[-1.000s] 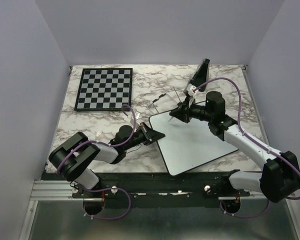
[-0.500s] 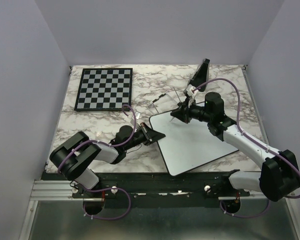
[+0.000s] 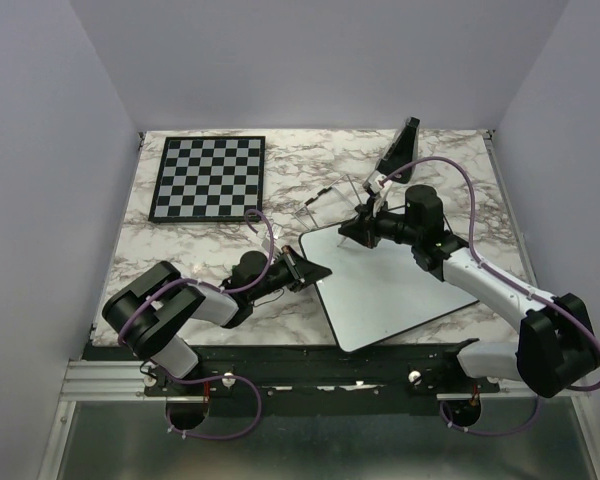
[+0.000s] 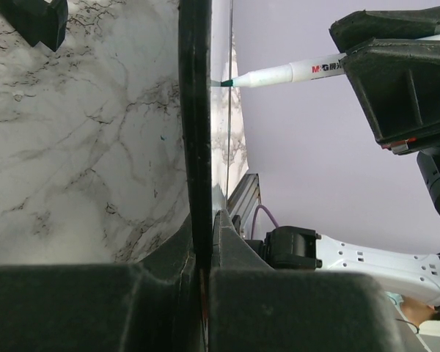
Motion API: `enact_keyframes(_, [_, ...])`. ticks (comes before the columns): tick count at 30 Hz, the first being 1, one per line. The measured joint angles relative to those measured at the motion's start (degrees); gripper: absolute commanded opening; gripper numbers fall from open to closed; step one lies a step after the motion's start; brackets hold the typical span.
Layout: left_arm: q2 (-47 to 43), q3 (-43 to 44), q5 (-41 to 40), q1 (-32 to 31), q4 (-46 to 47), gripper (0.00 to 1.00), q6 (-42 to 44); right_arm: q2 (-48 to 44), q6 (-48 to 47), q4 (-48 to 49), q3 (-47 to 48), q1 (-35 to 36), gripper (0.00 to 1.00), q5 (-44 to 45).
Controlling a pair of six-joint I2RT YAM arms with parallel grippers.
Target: Write a sentence on the whiteboard
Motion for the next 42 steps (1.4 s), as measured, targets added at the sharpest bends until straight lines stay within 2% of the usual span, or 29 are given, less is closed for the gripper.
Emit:
enact_keyframes(16, [0.17,0.24,0.04,-0.04,0.04,0.0,0.02,0.24,0.61,-0.24,0.02,0.44,0.01,-3.39])
enact_keyframes(28, [0.2,0.24,0.02,-0.11,-0.24,0.0,-0.02,-0.68,-1.97,-5.38,0.42,0.44,0.0,-6.6])
enact_keyframes(42, [0.37,0.24,0.02,-0.11,-0.31,0.0,-0.11,-2.08,-3.87,-9.88,0.7,0.61,0.01,-3.63])
